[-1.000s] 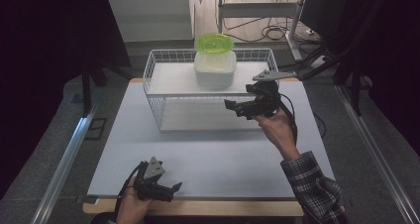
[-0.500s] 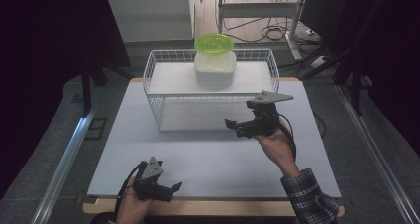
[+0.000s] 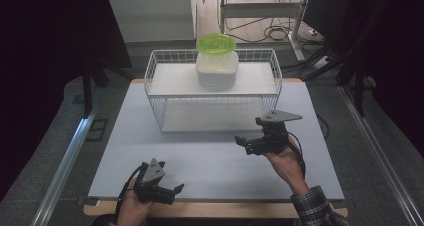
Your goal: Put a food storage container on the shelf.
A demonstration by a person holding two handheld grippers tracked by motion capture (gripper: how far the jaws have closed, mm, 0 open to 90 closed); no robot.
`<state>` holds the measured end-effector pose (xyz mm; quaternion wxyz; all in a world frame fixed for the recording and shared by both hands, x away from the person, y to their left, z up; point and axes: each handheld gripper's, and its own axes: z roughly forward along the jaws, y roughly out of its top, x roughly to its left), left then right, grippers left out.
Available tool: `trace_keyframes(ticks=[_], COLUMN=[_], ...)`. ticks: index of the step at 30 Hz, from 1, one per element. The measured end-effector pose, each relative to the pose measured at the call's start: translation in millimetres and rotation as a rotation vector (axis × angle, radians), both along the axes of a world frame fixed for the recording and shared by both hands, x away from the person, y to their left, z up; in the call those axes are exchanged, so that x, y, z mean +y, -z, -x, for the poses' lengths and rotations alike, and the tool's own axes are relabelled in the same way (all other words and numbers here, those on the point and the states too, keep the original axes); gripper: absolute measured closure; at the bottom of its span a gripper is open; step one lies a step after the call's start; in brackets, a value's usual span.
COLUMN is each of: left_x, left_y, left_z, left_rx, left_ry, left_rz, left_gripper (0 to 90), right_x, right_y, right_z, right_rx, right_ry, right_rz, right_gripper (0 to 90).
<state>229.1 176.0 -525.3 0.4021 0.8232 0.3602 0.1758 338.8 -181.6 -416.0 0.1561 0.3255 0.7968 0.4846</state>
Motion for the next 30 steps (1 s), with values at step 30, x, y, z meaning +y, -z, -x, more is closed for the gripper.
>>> trace_keyframes(ticks=[30], left_x=[0.8], left_y=[2.7], left_z=[-1.4], left_rx=[0.007], left_ry=[-0.007], left_rz=[-0.013], left_gripper=[1.5], right_x=[-36.4], right_y=[53.4], right_z=[48.2], right_rx=[0.005], right_ry=[0.050], right_rz=[0.123], right_gripper=[0.0])
